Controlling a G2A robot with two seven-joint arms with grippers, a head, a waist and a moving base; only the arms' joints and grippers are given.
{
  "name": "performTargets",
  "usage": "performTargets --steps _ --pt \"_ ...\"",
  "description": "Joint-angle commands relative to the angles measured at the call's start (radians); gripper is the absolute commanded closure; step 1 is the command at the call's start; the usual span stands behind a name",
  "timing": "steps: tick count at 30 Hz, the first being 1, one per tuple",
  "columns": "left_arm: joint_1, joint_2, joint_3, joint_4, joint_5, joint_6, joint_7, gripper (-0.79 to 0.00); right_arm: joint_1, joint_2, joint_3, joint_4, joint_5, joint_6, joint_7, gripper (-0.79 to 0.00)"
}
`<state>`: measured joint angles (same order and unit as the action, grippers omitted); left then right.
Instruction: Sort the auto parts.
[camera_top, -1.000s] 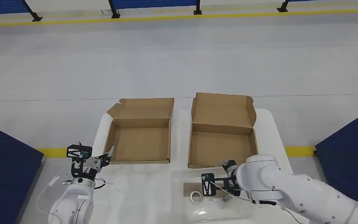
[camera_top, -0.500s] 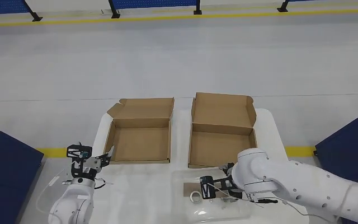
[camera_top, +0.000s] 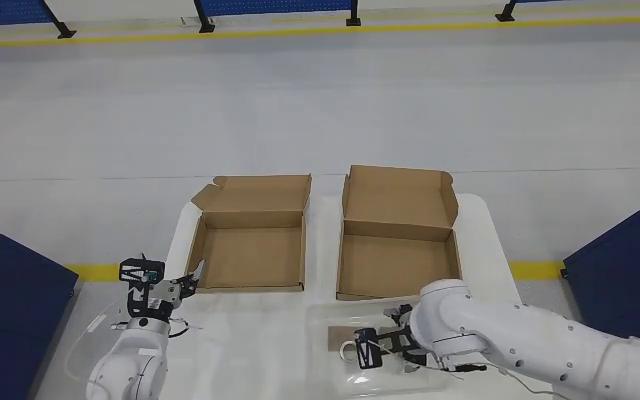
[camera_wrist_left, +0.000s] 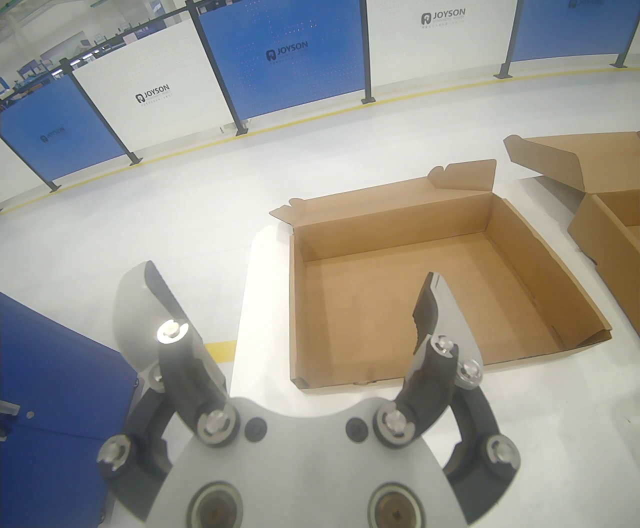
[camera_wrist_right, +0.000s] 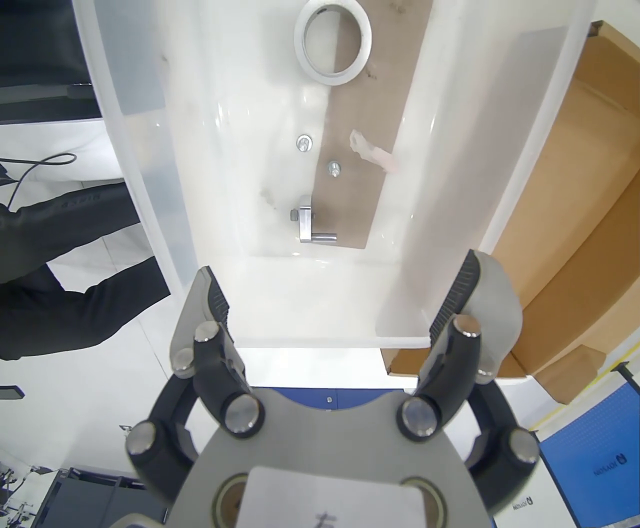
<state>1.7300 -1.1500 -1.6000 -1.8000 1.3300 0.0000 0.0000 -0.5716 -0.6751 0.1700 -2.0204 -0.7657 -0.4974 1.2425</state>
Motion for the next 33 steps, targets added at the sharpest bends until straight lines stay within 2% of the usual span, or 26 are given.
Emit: performTargets --steps 1,12,22,33 --pt "0.000 0.000 0.000 0.000 0.000 0.000 0.000 -0.785 -0.013 -0.003 0.000 0.010 -0.014 -0.001 -0.011 -0.785" --pt "0.000 0.000 0.000 0.000 0.000 0.000 0.000 -0.785 -0.072 -0.019 0.003 0.047 -0.055 0.008 -0.027 -0.785" --pt "0.000 0.000 0.000 0.000 0.000 0.000 0.000 -0.785 -0.081 -0.022 0.004 0.053 -0.074 0.010 -0.035 -0.785" --pt "0.000 0.000 0.000 0.000 0.000 0.000 0.000 -0.785 -0.120 -0.046 0.008 0.140 -0.107 -0.024 -0.063 -0.785"
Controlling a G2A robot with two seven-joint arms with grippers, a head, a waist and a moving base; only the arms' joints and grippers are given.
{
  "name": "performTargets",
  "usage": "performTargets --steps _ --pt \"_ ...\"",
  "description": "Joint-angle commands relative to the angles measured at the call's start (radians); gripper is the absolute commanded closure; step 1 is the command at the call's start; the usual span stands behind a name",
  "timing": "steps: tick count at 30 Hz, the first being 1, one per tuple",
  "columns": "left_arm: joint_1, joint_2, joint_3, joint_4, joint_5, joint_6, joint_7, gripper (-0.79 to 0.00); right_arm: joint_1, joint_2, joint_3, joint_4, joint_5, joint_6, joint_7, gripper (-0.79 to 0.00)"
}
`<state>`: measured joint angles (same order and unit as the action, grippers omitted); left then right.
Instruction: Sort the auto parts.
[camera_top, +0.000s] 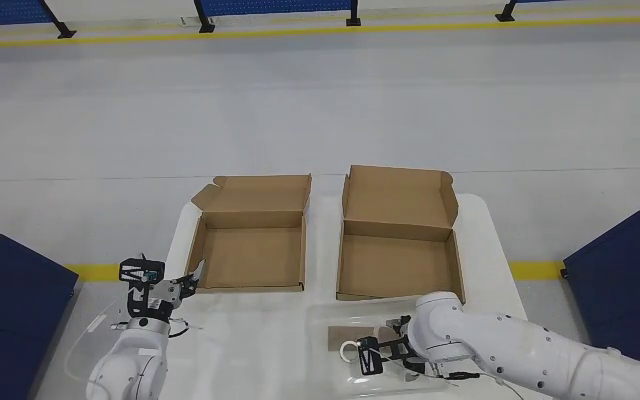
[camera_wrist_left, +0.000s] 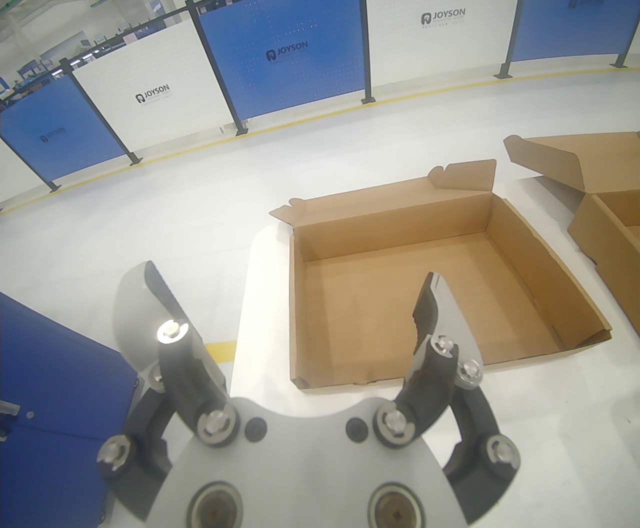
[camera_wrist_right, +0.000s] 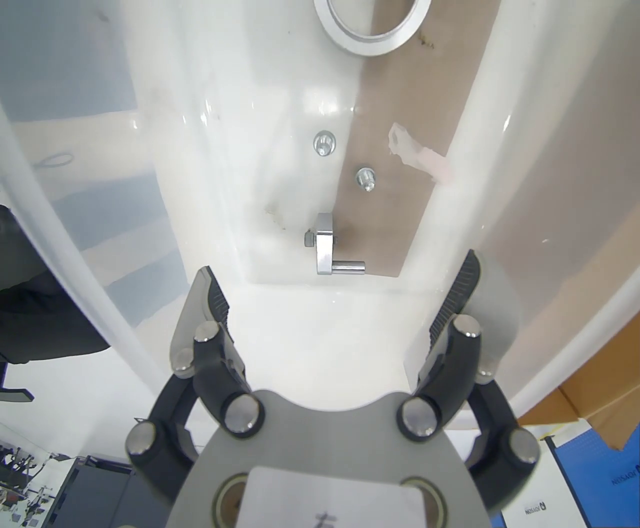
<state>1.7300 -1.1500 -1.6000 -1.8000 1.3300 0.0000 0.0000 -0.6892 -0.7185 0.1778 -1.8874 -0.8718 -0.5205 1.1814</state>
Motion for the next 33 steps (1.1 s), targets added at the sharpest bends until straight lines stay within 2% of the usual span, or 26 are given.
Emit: performTargets --steps 1,10,13,22,33 --pt "0.000 0.000 0.000 0.000 0.000 0.000 0.000 -0.785 -0.006 -0.006 0.000 0.015 -0.002 -0.002 -0.003 -0.785" --pt "0.000 0.000 0.000 0.000 0.000 0.000 0.000 -0.785 -0.009 -0.010 -0.002 0.020 -0.005 -0.010 0.000 -0.785" --pt "0.000 0.000 0.000 0.000 0.000 0.000 0.000 -0.785 -0.026 -0.013 -0.007 0.014 -0.054 0.005 -0.005 -0.785" --pt "0.000 0.000 0.000 0.000 0.000 0.000 0.000 -0.785 -0.049 -0.031 -0.004 0.017 -0.079 0.015 0.041 -0.785" --pt "0.000 0.000 0.000 0.000 0.000 0.000 0.000 -0.785 -0.070 -0.035 -0.002 0.030 -0.123 0.015 0.007 -0.785"
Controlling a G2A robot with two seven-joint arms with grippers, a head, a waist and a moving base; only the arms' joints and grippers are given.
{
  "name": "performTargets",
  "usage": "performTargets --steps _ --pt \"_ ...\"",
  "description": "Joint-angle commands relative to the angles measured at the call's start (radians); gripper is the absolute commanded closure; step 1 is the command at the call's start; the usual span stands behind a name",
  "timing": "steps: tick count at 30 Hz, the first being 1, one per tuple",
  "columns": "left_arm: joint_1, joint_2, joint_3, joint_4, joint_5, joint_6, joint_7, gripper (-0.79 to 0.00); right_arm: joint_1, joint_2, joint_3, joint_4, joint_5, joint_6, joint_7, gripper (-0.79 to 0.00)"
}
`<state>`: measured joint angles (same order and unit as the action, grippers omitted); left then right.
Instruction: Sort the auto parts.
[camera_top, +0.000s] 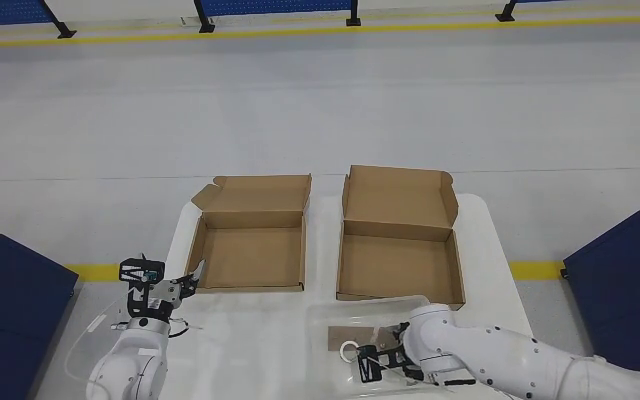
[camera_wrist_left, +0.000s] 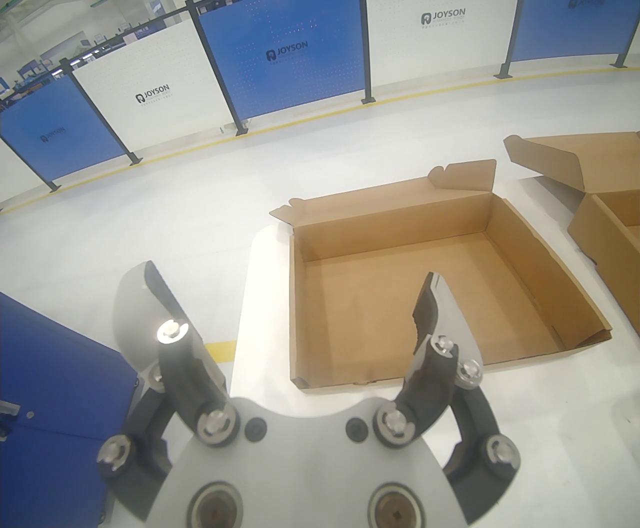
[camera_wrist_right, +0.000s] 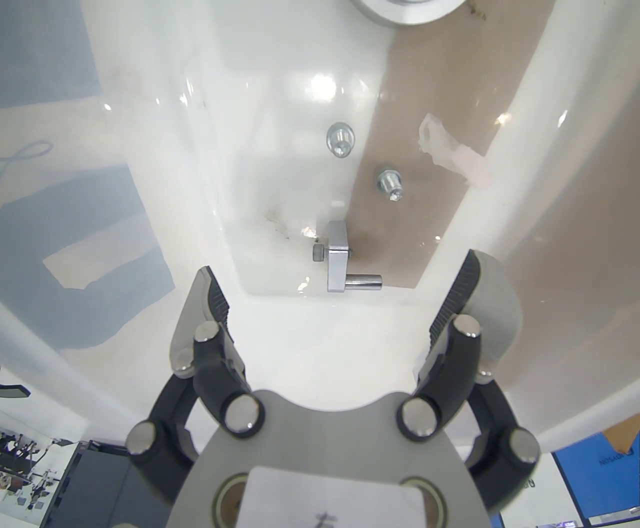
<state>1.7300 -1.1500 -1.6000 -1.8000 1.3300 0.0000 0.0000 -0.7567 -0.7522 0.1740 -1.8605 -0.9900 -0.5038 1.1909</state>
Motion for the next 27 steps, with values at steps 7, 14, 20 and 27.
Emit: performTargets --steps 7,14,20,27 --pt "0.000 0.000 0.000 0.000 0.000 0.000 0.000 -0.785 -0.020 -0.008 0.019 0.012 -0.012 -0.001 -0.003 -0.403" --pt "0.000 0.000 0.000 0.000 0.000 0.000 0.000 -0.785 -0.034 -0.013 0.034 0.014 -0.023 -0.011 0.006 -0.348" --pt "0.000 0.000 0.000 0.000 0.000 0.000 0.000 -0.785 -0.043 -0.020 0.048 0.023 -0.029 -0.020 0.007 -0.329" --pt "0.000 0.000 0.000 0.000 0.000 0.000 0.000 -0.785 -0.053 -0.027 0.061 0.027 -0.046 -0.025 0.017 -0.329"
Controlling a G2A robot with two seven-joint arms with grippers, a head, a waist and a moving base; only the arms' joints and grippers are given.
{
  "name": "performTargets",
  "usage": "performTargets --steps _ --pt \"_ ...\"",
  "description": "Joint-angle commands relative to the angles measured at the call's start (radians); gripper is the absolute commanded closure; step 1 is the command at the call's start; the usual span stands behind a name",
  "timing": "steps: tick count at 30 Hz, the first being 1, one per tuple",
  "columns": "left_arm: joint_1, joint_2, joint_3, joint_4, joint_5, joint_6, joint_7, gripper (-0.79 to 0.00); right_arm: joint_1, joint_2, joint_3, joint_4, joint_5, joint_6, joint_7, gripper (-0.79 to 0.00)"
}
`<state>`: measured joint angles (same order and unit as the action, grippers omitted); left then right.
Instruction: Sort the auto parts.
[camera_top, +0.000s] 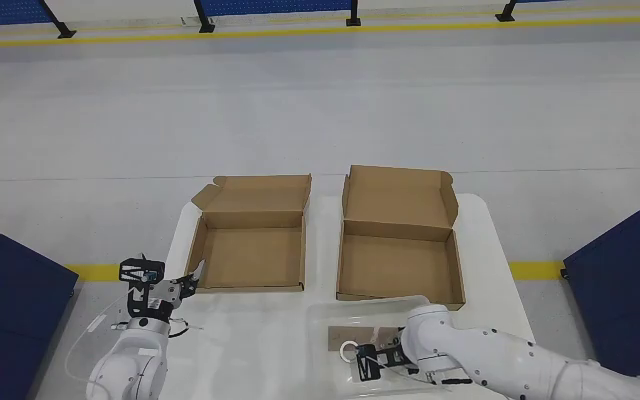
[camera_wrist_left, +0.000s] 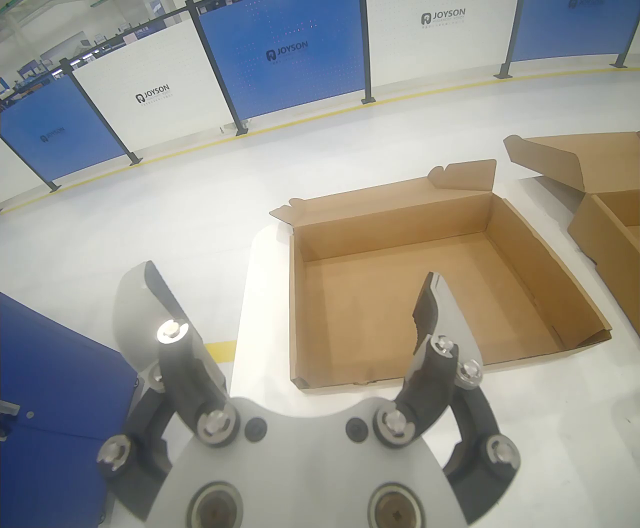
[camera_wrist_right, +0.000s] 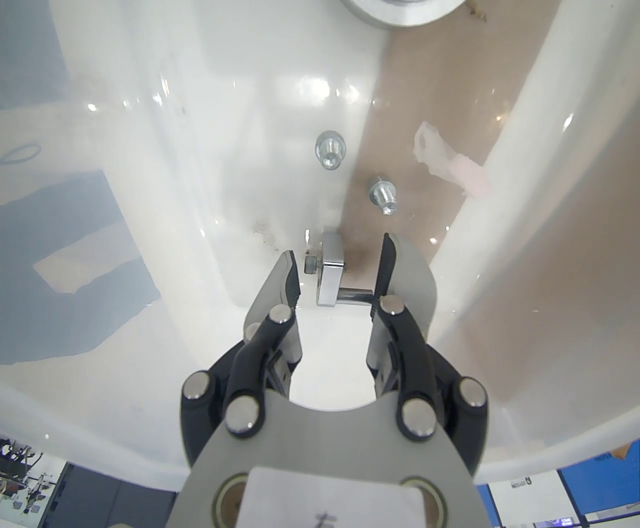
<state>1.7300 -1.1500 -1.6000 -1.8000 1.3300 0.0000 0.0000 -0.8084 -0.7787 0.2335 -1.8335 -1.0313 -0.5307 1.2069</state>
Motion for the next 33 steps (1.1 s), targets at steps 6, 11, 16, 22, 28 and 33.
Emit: performTargets --steps 6,11,16,22,28,33 --pt "0.000 0.000 0.000 0.000 0.000 0.000 0.000 -0.785 -0.013 -0.007 0.010 -0.007 -0.049 0.003 -0.002 -0.329" --pt "0.000 0.000 0.000 0.000 0.000 0.000 0.000 -0.785 -0.025 -0.012 0.016 -0.012 -0.076 0.007 0.017 -0.329" --pt "0.000 0.000 0.000 0.000 0.000 0.000 0.000 -0.785 -0.033 -0.021 0.023 0.006 -0.075 0.008 0.032 -0.326" --pt "0.000 0.000 0.000 0.000 0.000 0.000 0.000 -0.785 -0.040 -0.031 0.034 0.027 -0.072 -0.003 0.028 -0.265" --pt "0.000 0.000 0.000 0.000 0.000 0.000 0.000 -0.785 -0.049 -0.038 0.047 0.037 -0.069 -0.009 0.021 0.000" --pt "0.000 0.000 0.000 0.000 0.000 0.000 0.000 -0.785 -0.060 -0.038 0.061 0.029 -0.071 -0.007 0.026 0.000"
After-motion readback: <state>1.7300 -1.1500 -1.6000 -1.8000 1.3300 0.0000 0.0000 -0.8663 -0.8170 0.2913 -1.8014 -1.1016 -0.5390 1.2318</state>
